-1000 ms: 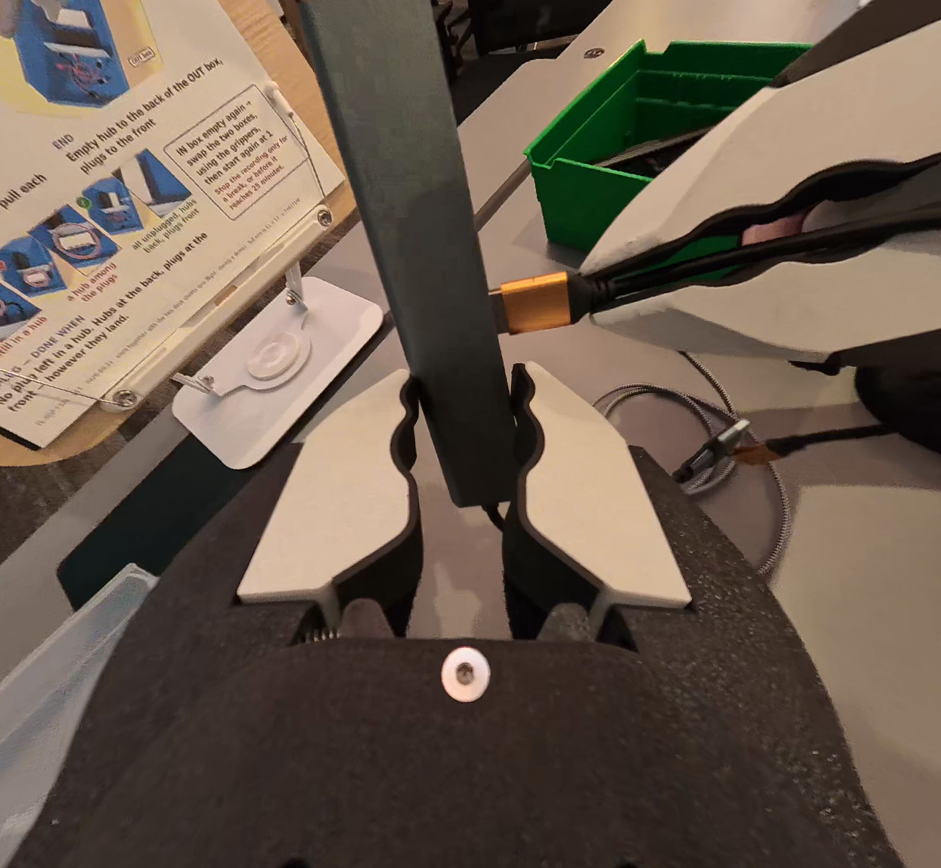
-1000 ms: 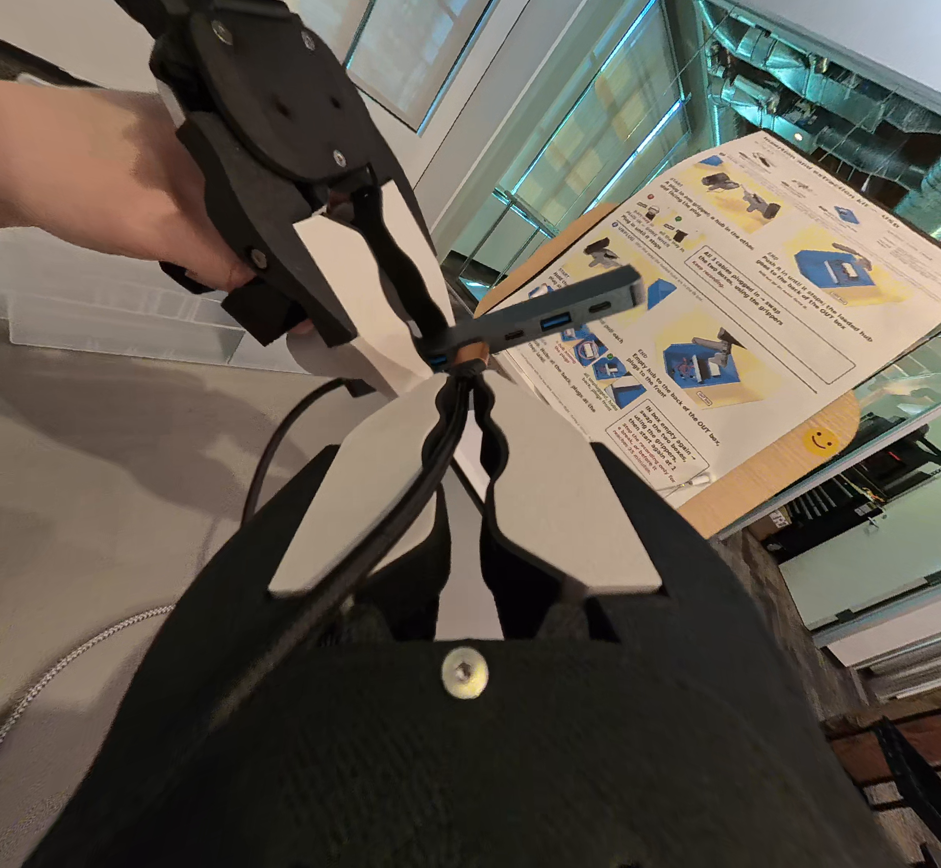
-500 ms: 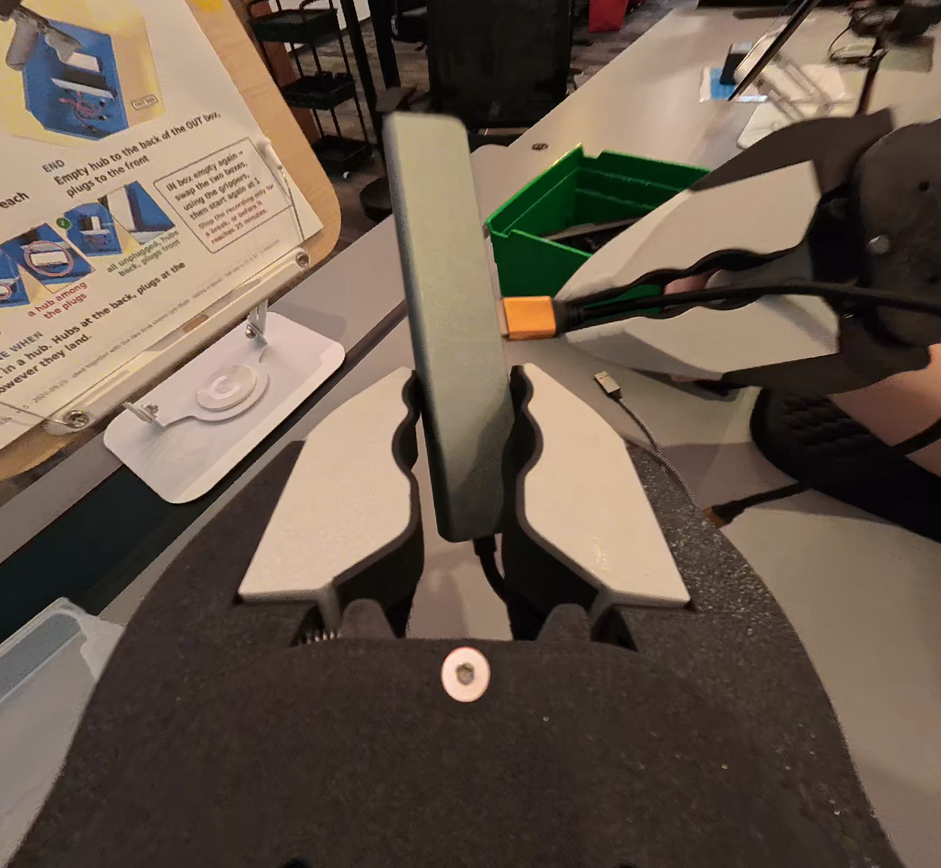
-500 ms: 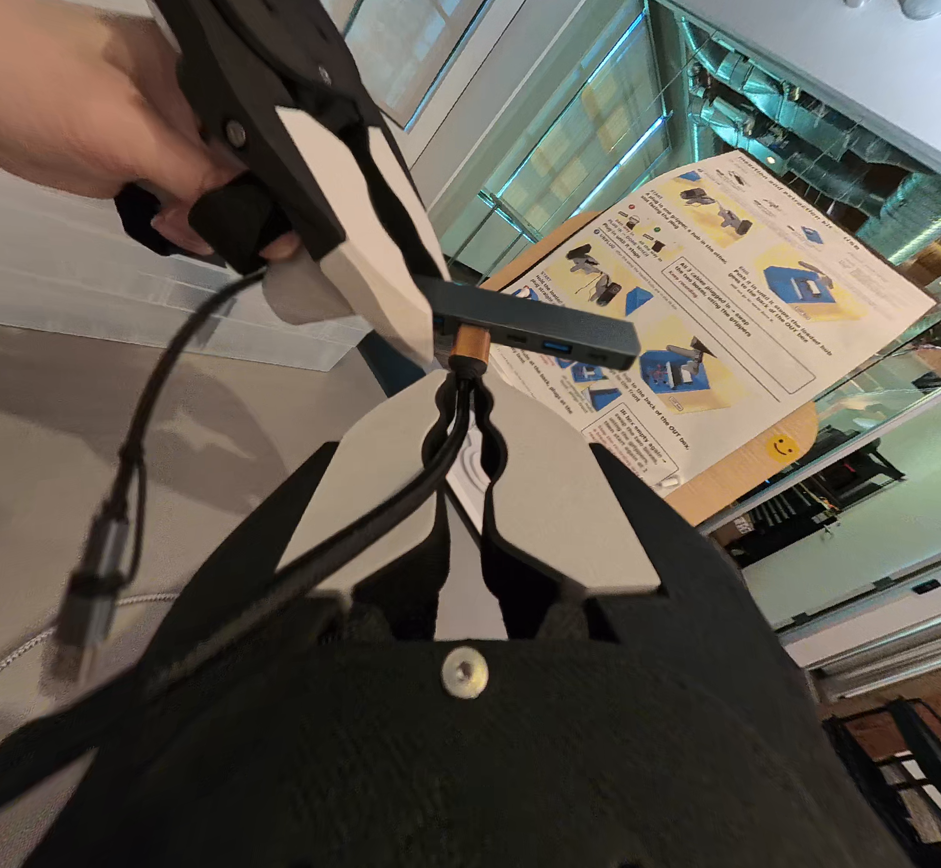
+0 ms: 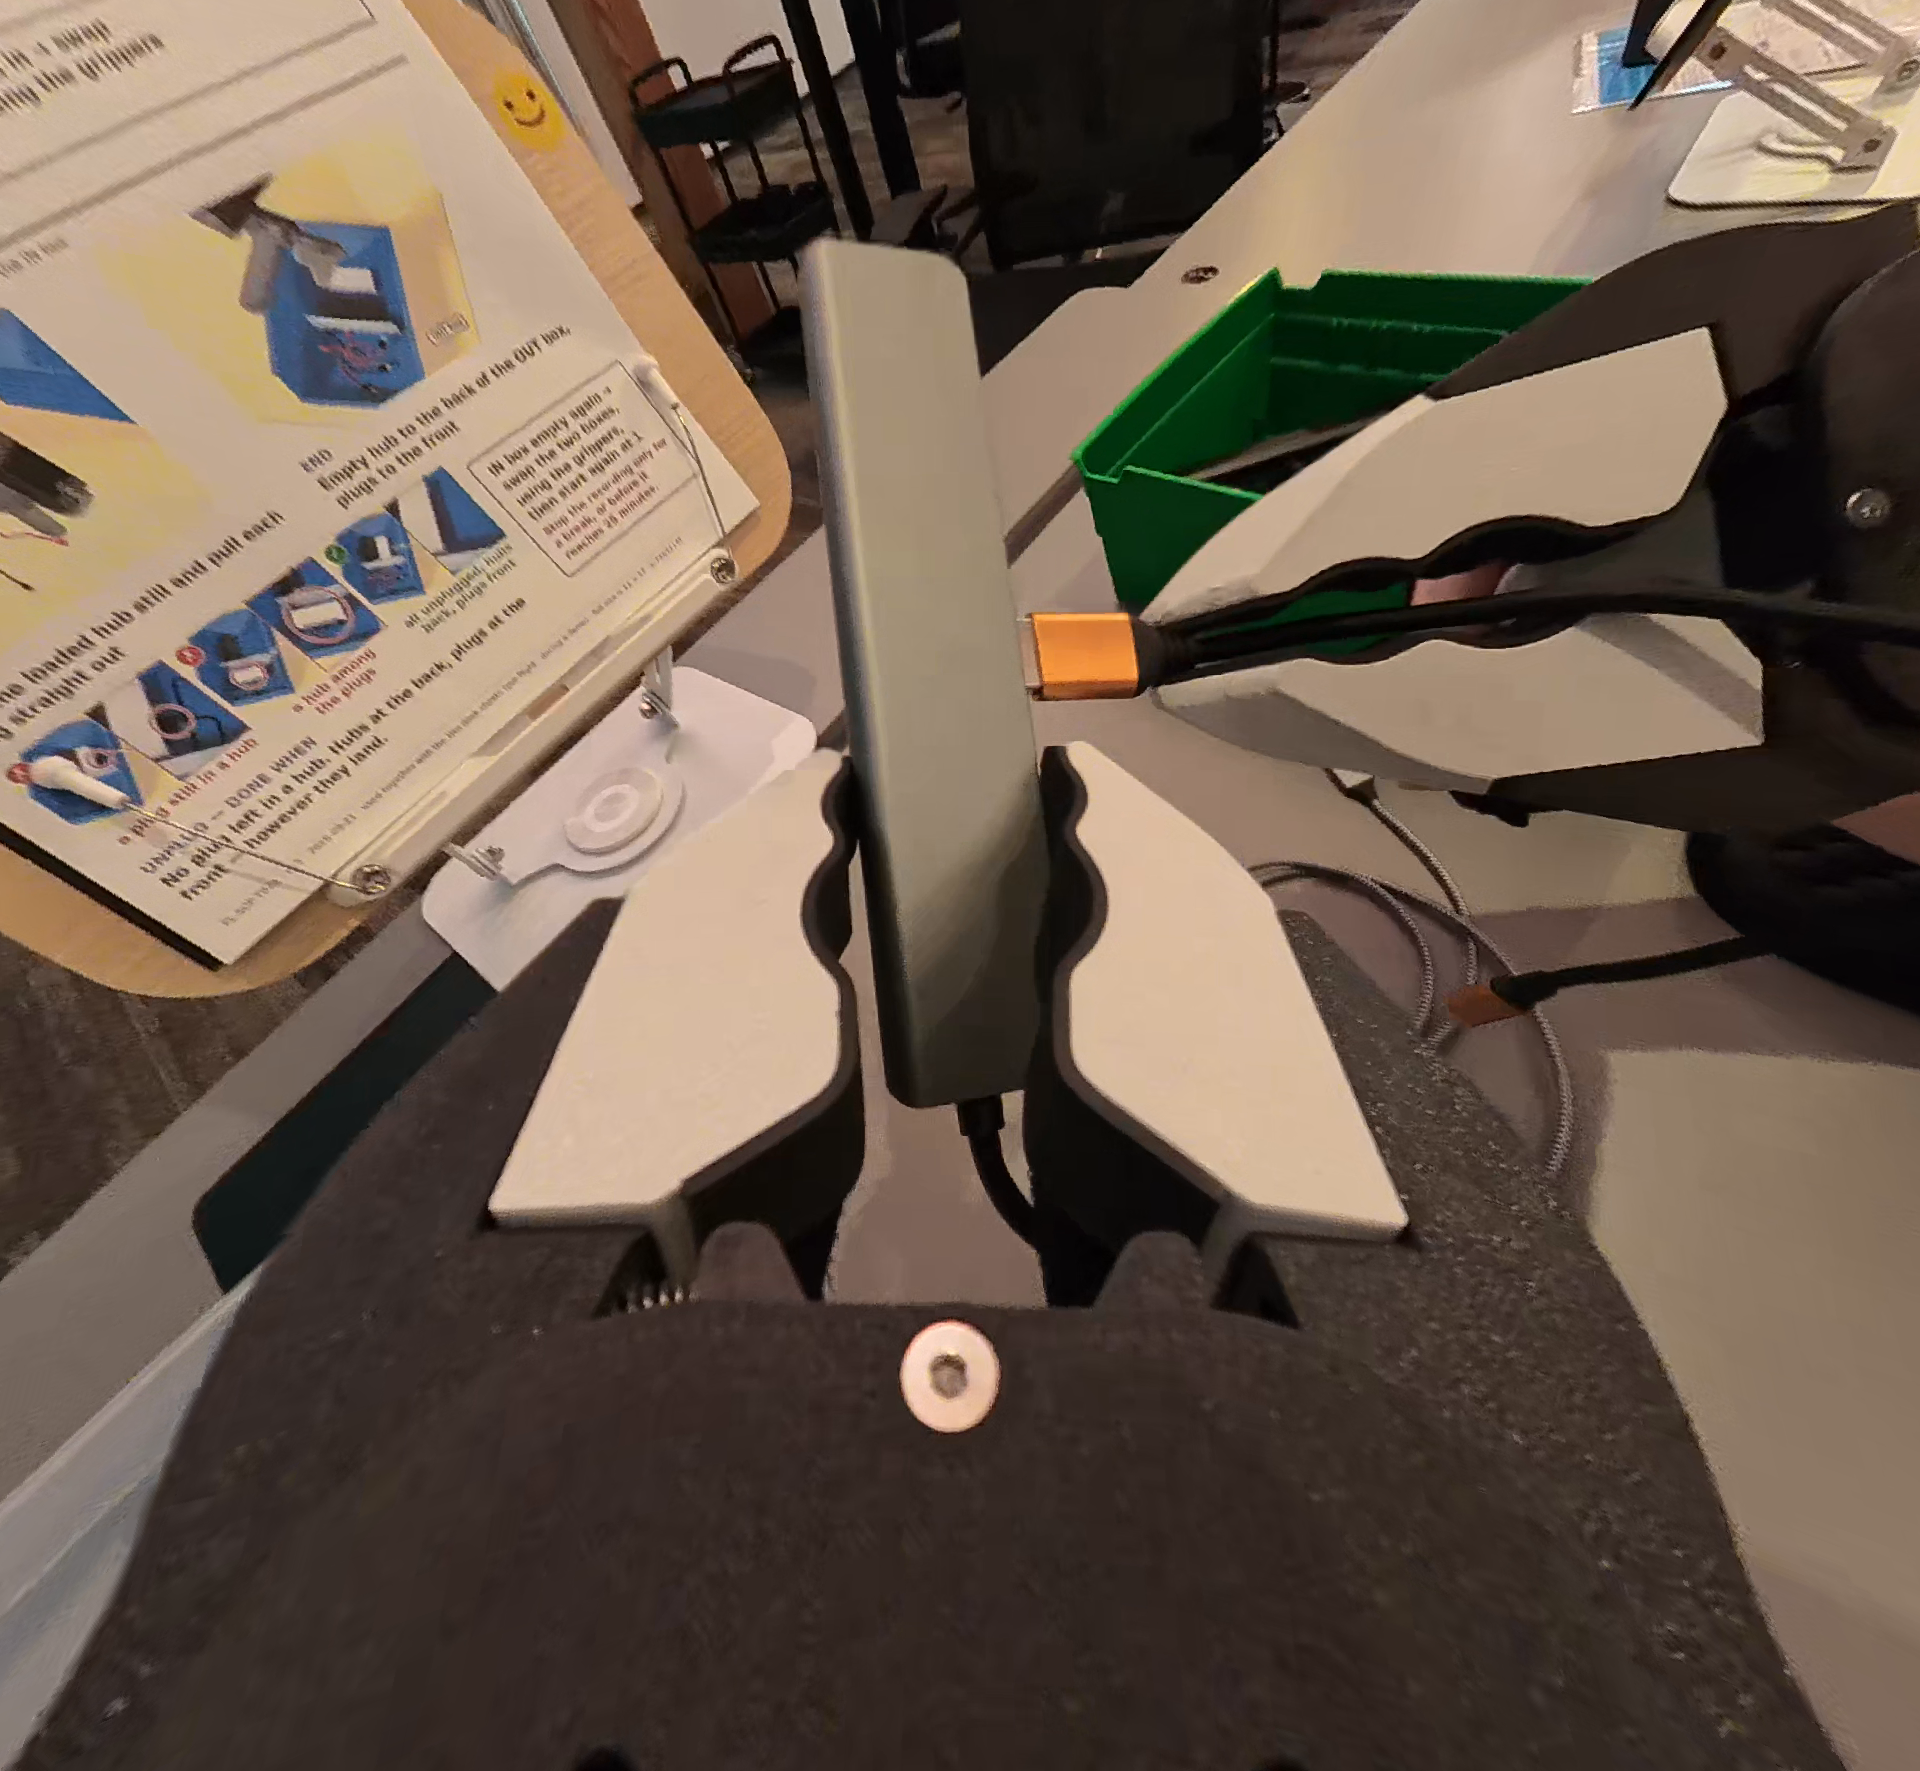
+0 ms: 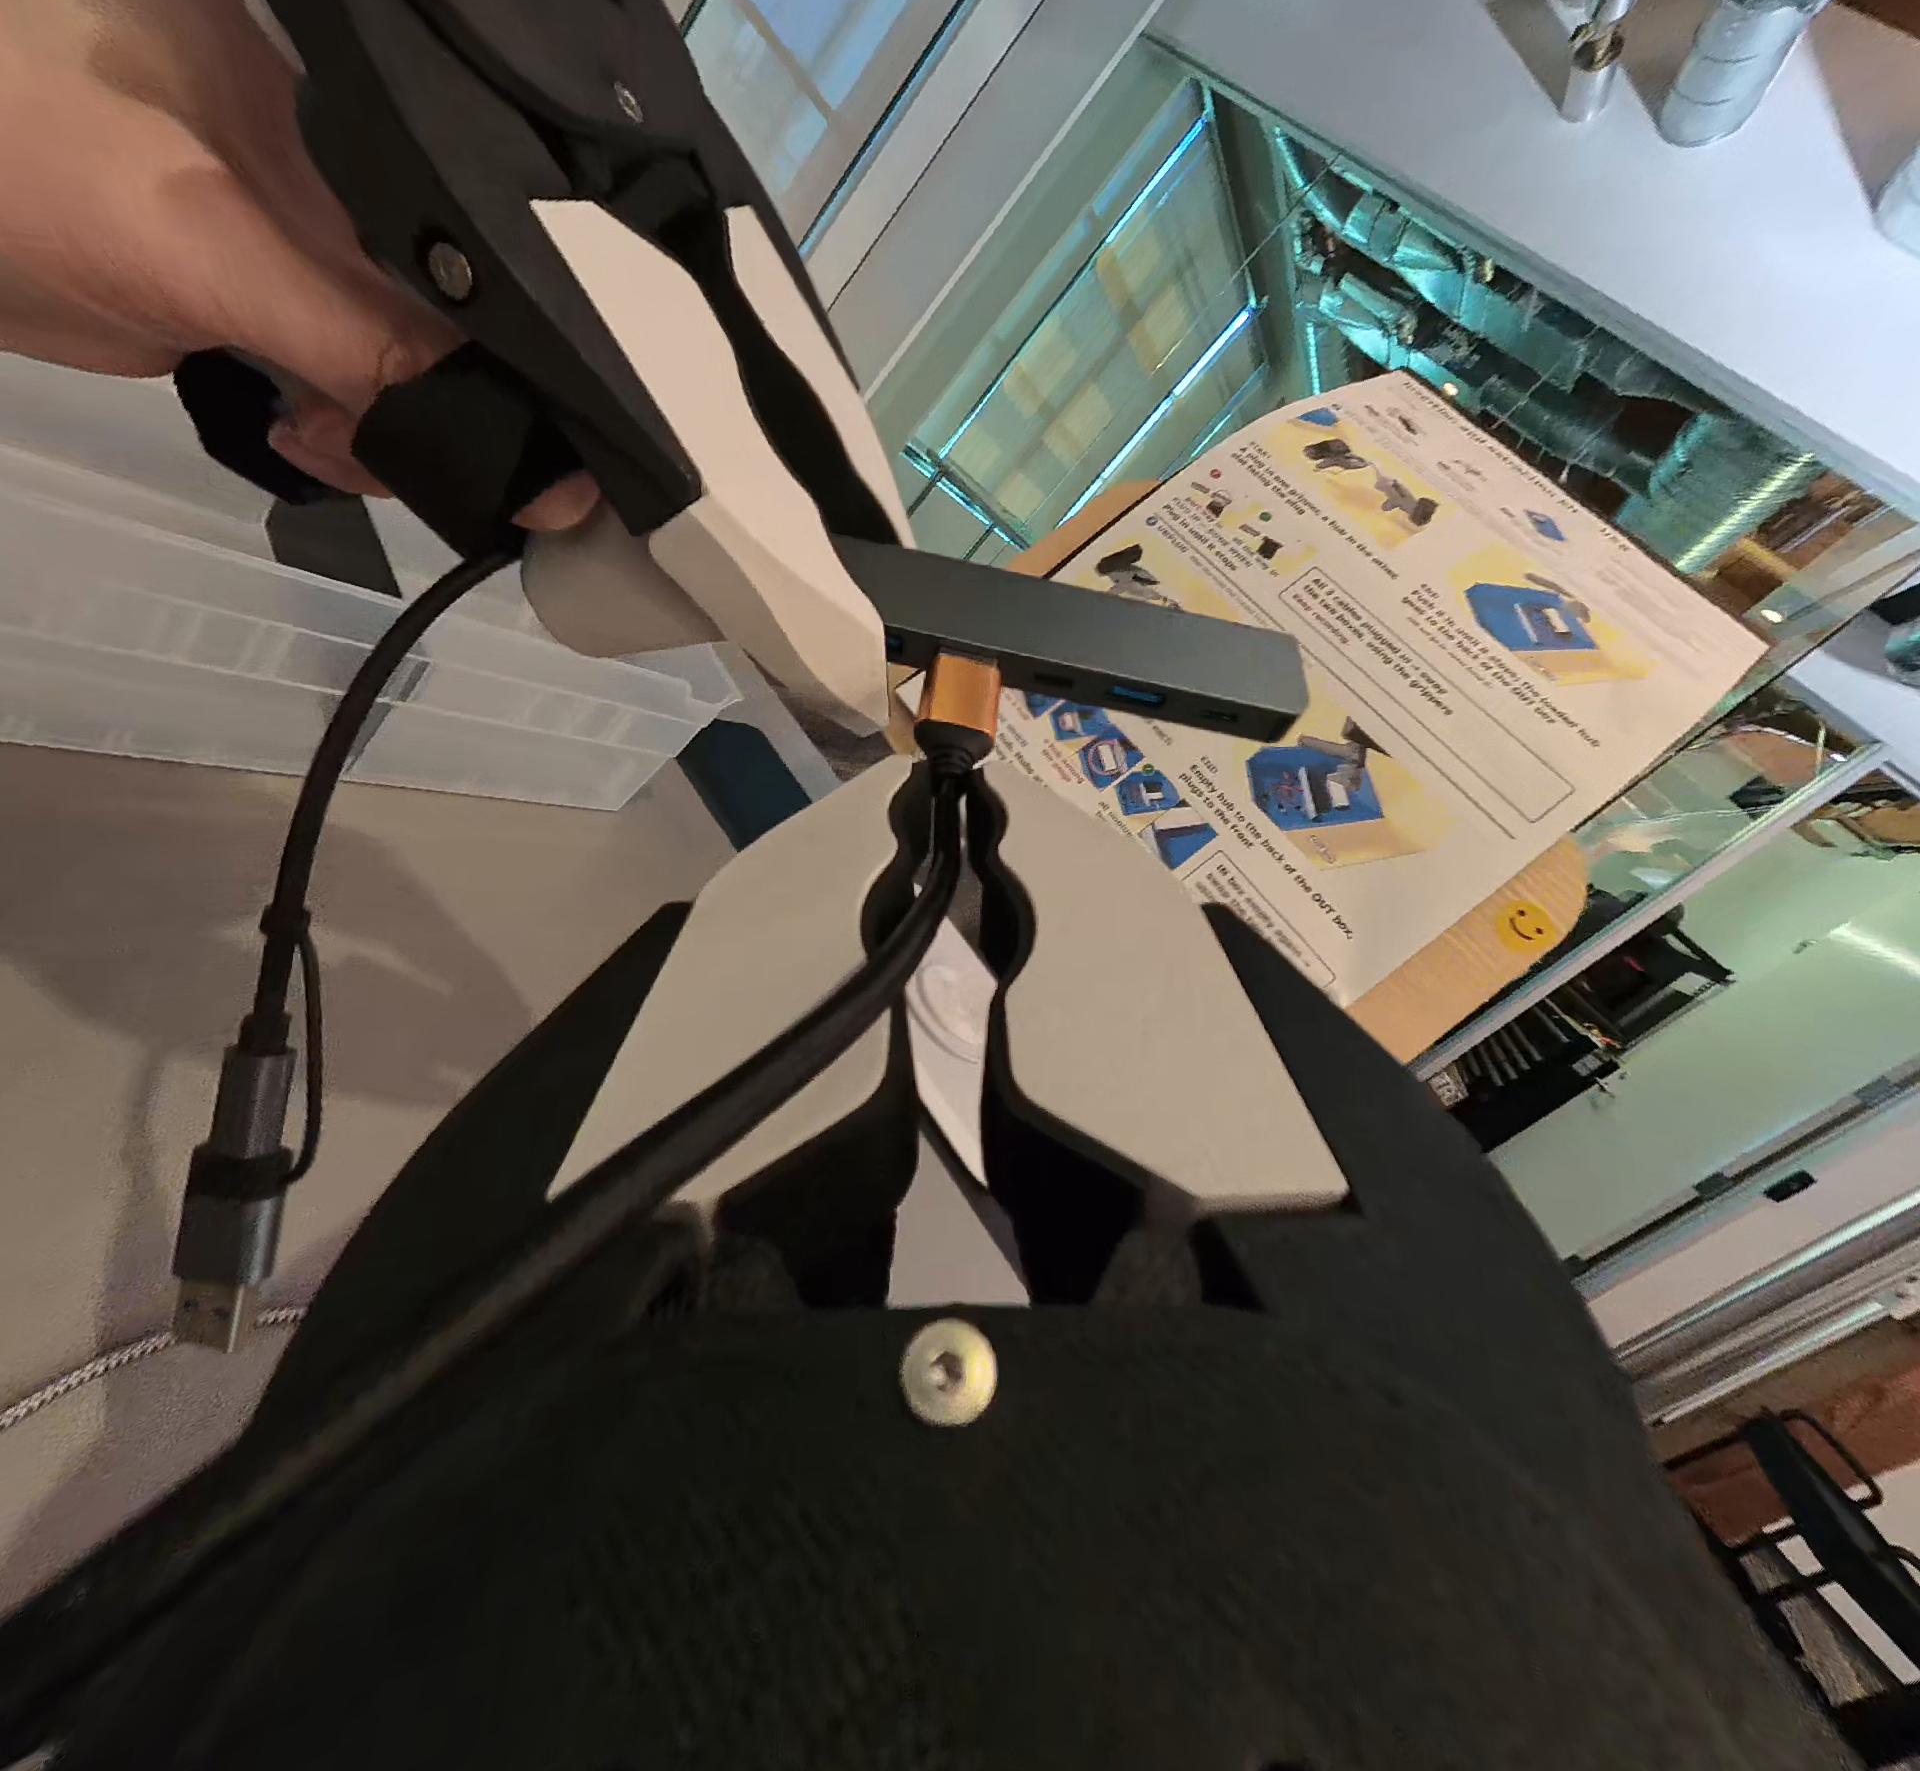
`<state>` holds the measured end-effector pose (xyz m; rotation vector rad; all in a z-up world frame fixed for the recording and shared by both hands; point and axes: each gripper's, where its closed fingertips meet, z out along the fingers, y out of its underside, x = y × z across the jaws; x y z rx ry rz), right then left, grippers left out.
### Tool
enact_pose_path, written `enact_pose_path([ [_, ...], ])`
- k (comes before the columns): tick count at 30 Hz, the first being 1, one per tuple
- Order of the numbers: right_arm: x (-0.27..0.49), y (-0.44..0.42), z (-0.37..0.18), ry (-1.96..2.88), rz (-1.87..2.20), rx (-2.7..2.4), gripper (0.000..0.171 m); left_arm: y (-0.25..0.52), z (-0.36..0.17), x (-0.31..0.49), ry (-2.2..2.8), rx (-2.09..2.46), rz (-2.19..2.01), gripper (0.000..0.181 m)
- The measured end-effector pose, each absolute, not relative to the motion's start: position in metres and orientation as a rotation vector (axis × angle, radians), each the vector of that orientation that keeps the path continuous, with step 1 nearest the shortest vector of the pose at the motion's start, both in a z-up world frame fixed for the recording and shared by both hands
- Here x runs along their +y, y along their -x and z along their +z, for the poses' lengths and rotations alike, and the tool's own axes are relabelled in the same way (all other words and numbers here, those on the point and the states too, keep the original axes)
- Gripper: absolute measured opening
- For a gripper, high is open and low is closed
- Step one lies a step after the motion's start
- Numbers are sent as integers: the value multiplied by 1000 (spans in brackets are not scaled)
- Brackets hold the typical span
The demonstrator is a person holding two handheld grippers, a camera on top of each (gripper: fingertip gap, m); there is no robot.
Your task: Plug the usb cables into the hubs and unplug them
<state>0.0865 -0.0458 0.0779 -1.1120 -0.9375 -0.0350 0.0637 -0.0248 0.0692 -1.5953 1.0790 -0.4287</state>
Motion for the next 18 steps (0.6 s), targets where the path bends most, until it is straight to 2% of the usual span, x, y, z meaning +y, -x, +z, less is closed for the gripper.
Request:
enact_pose_path([
  [8, -46, -89, 78, 1104, -58, -934, 7, -64, 65, -23, 1604, 1081, -307, 33],
  [18, -42, -86, 71, 1145, -25, -937, 7, -62, 55, -19, 1677, 1082, -356, 33],
])
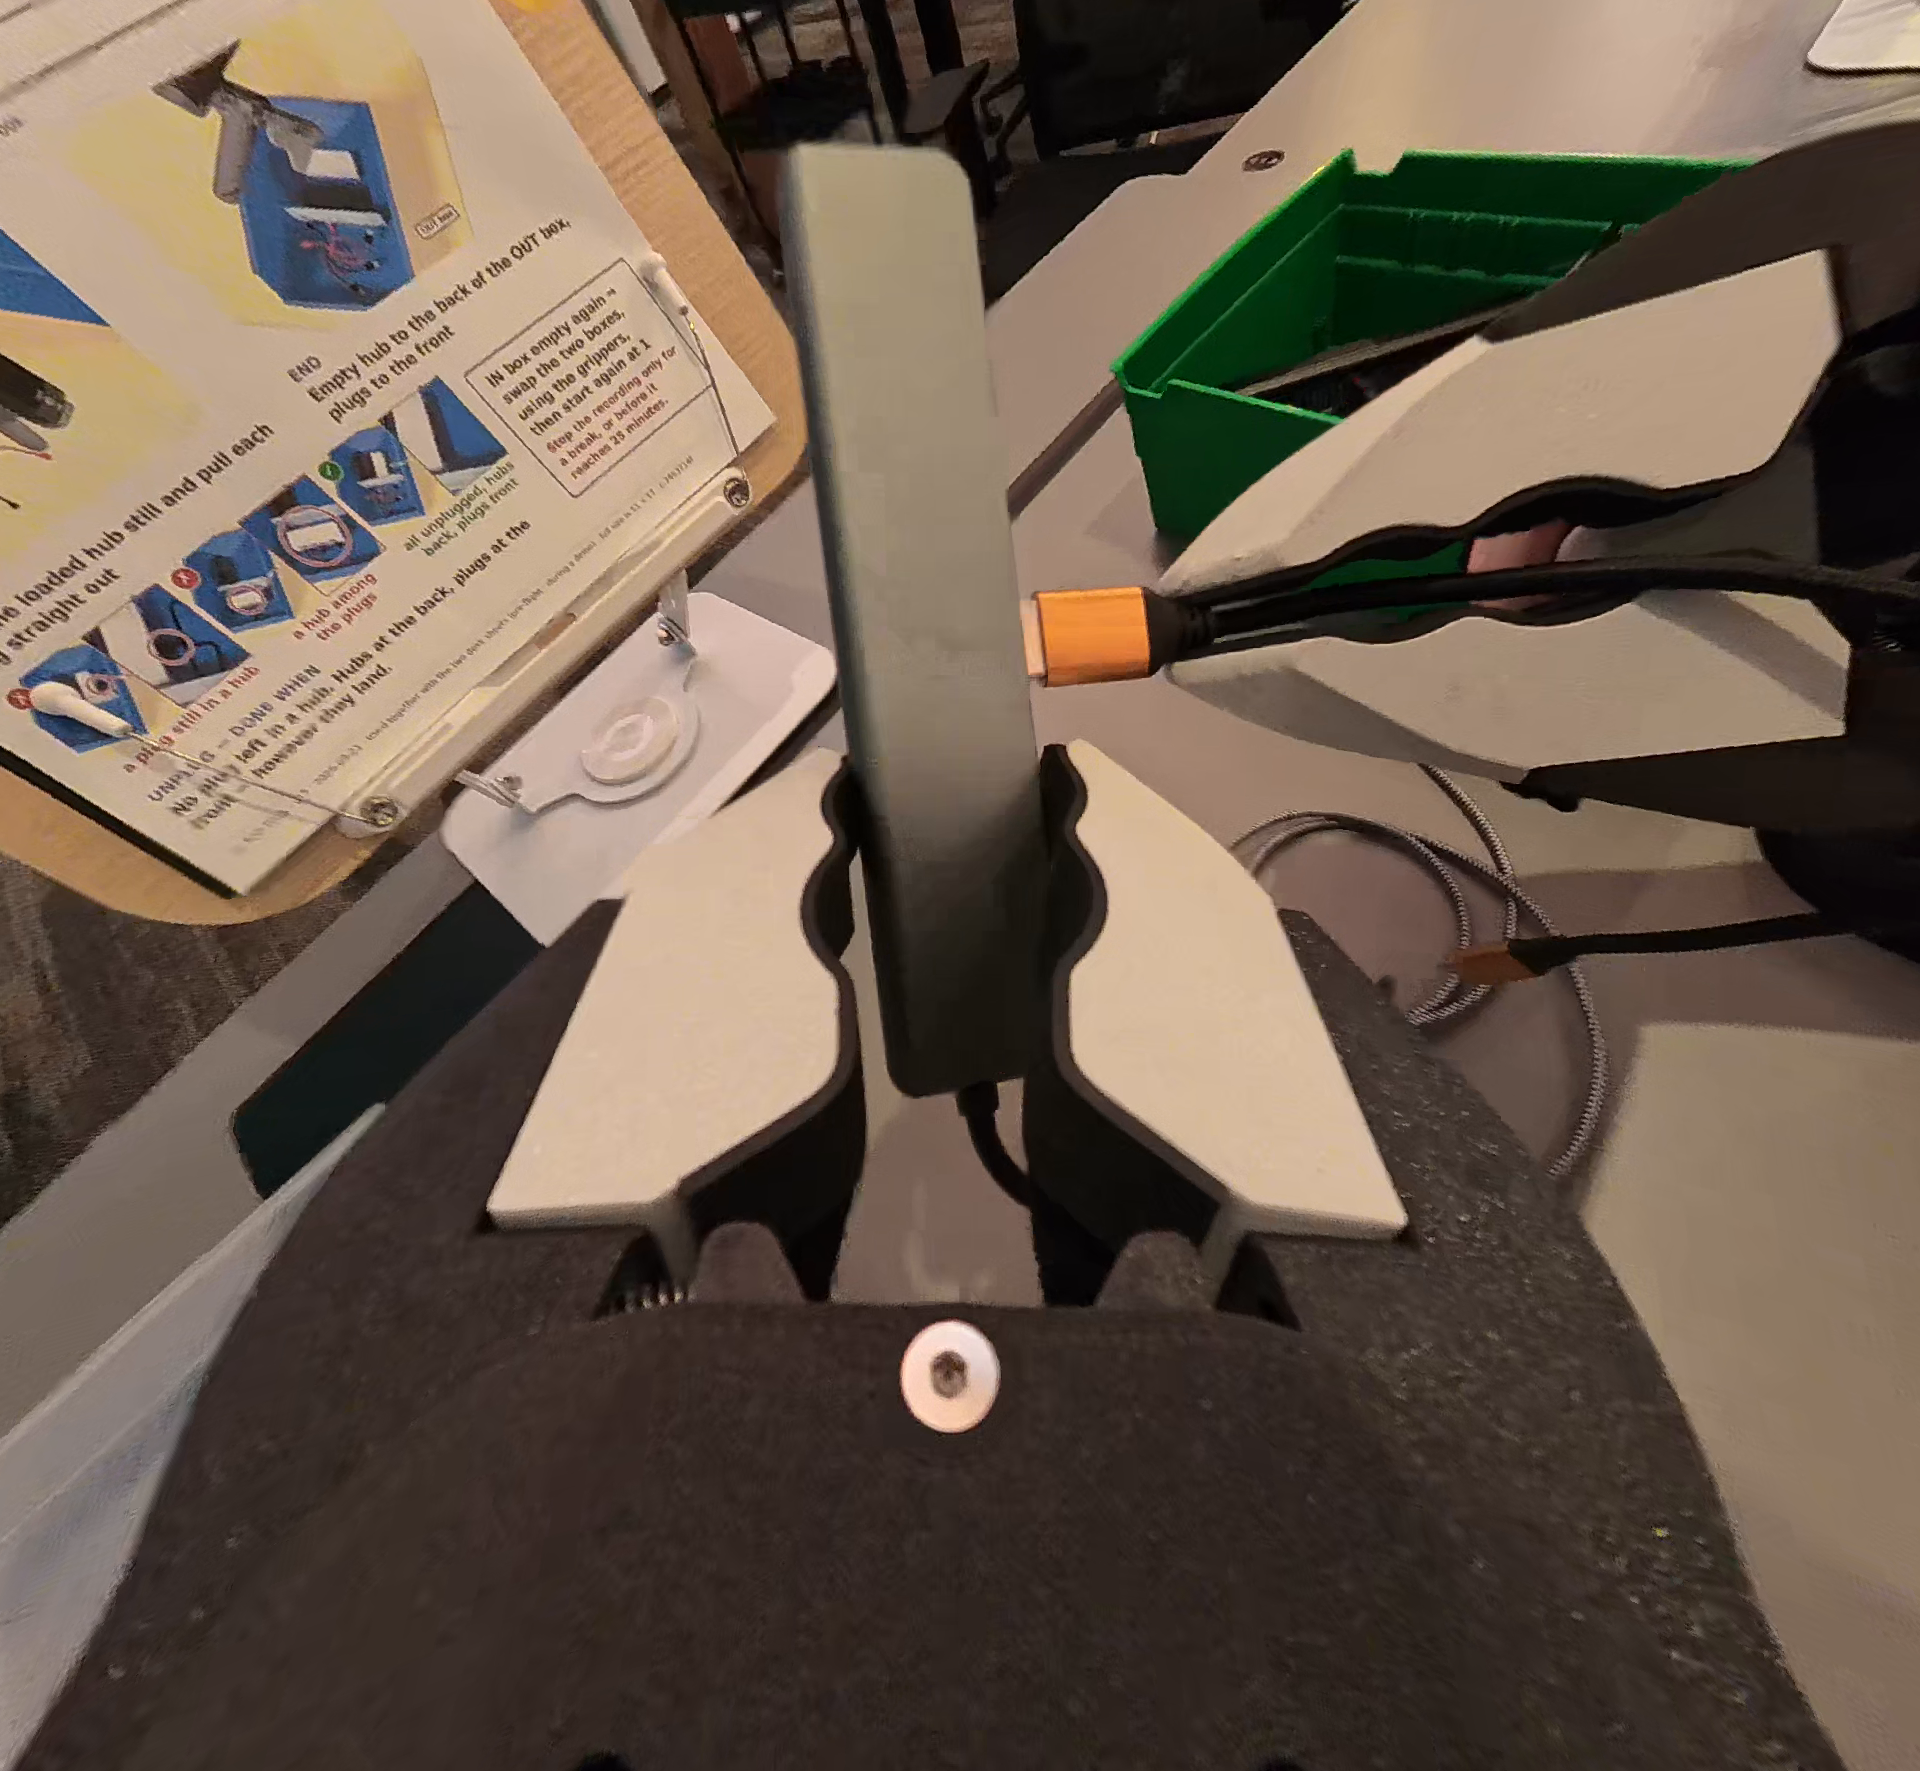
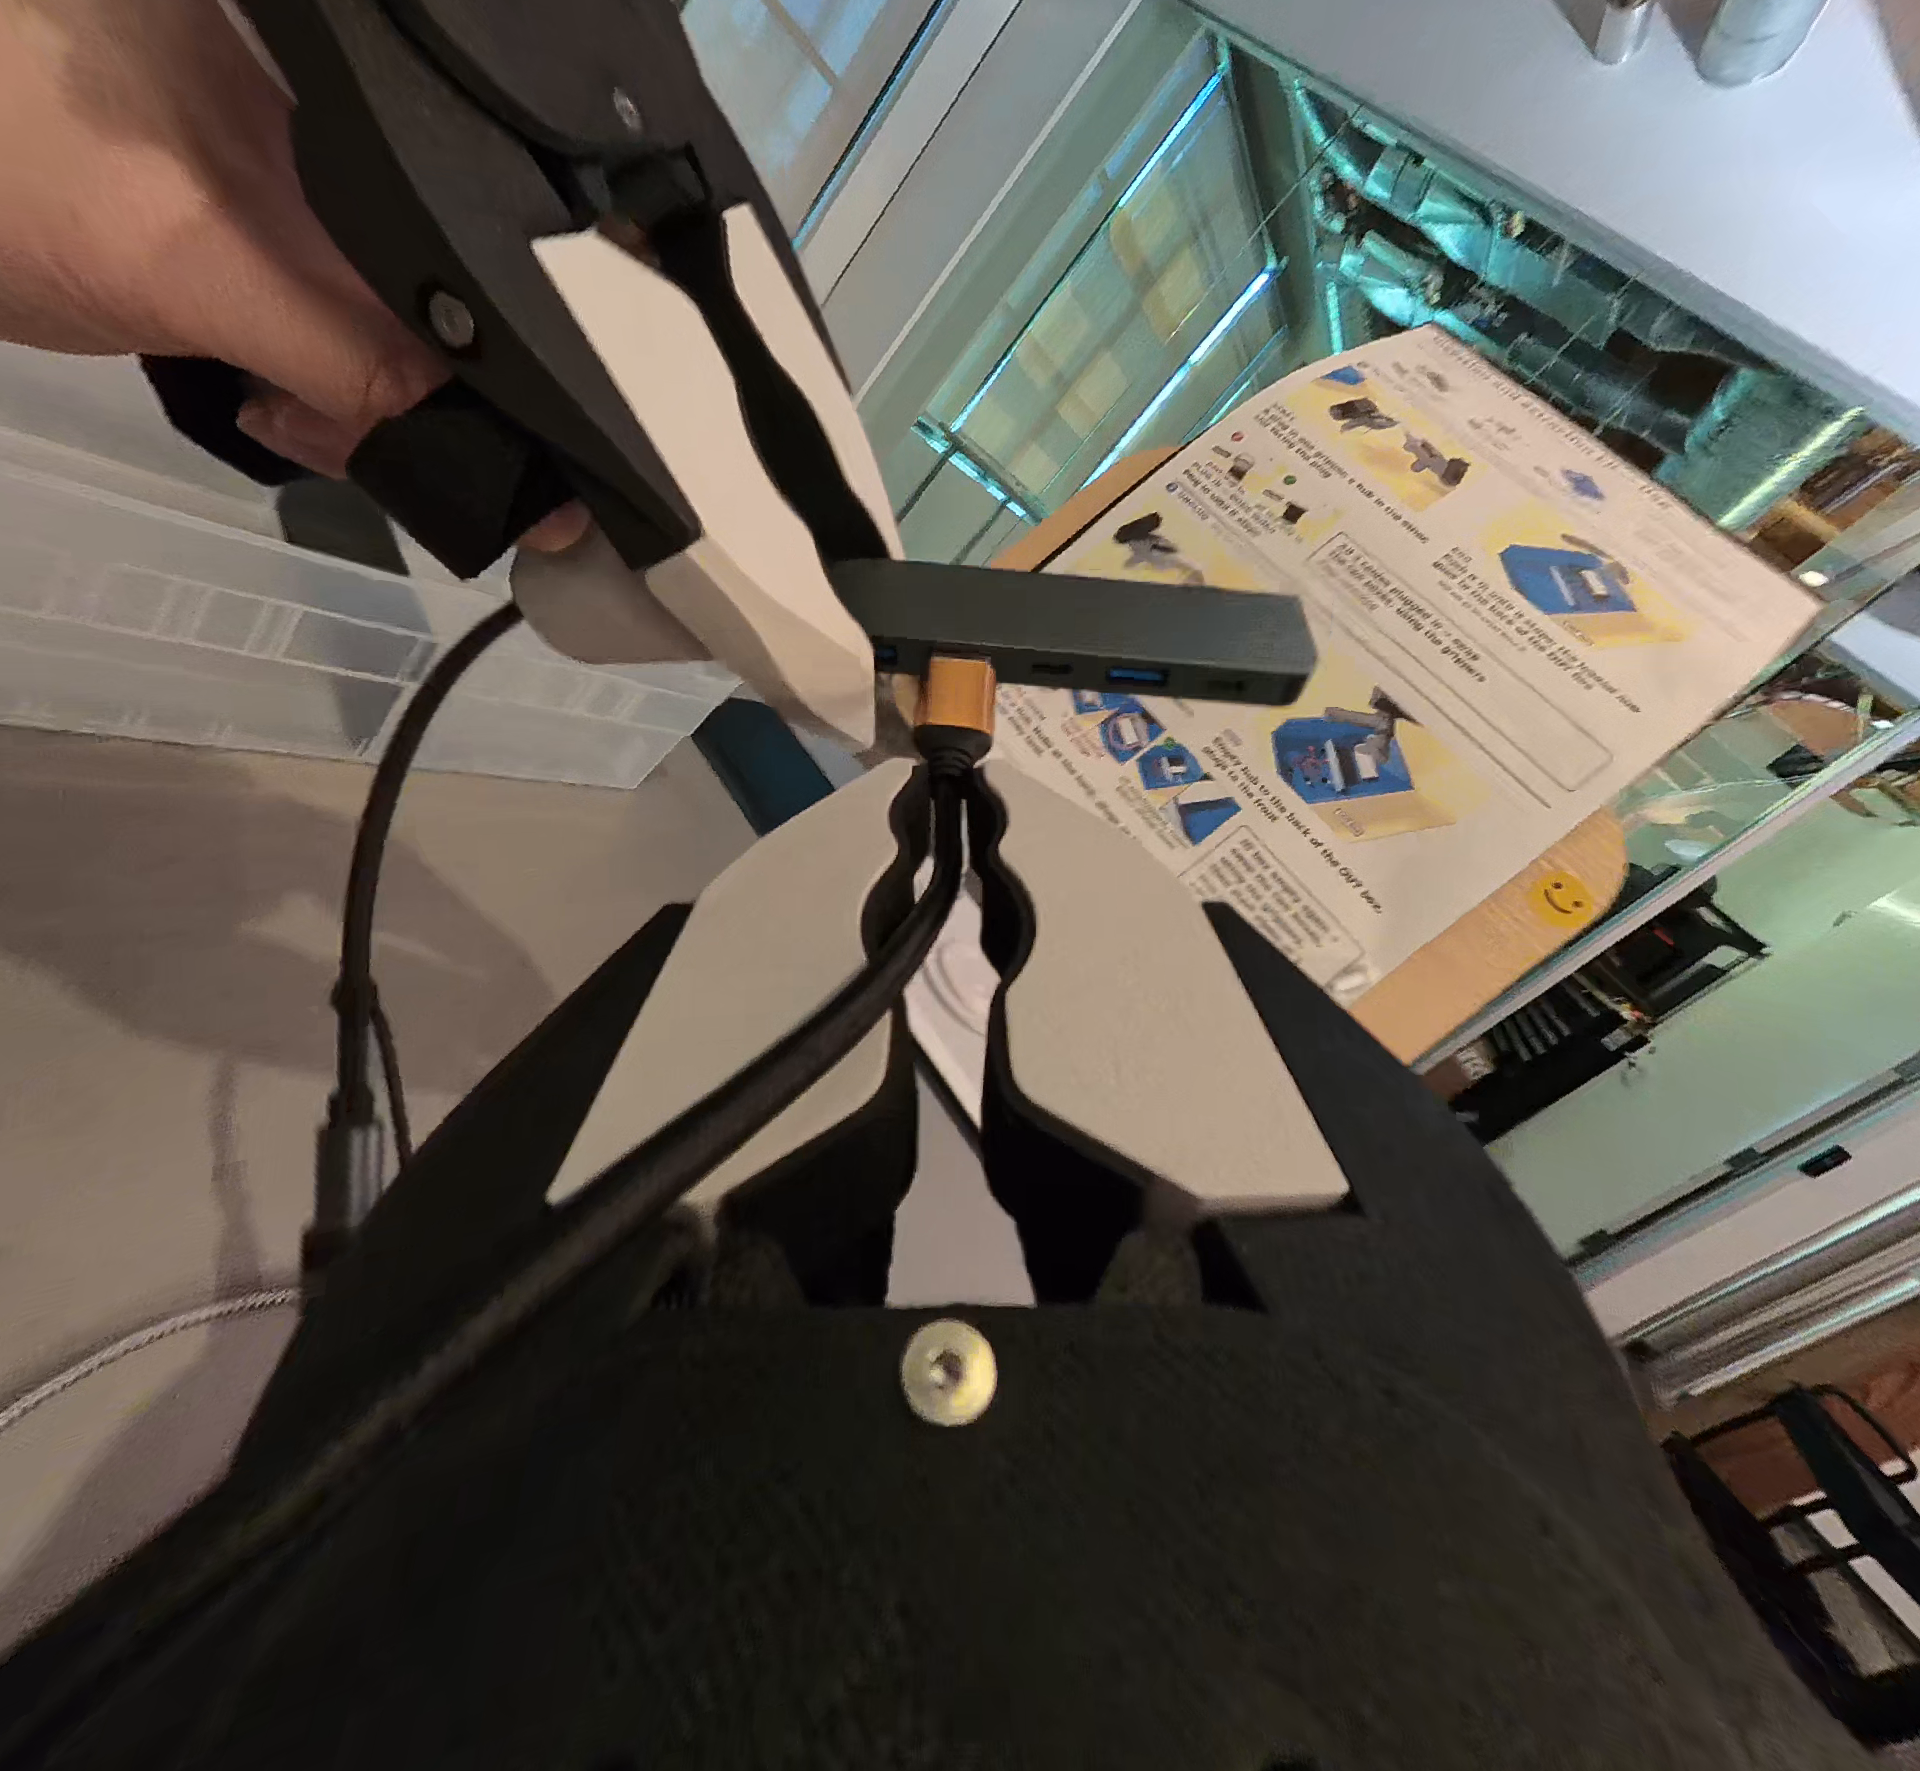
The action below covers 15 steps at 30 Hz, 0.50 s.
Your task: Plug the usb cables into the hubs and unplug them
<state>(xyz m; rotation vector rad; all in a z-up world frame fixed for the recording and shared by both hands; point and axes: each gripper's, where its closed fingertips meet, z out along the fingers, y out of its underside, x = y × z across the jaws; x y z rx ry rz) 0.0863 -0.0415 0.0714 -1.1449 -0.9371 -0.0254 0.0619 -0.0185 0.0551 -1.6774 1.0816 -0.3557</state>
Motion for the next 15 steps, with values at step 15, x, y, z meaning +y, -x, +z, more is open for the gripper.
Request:
enact_pose_path([
  [15, -26, -126, -26, 1709, 230, -1330, 14, 18, -39, -34, 2165, 1513, -204, 32],
])
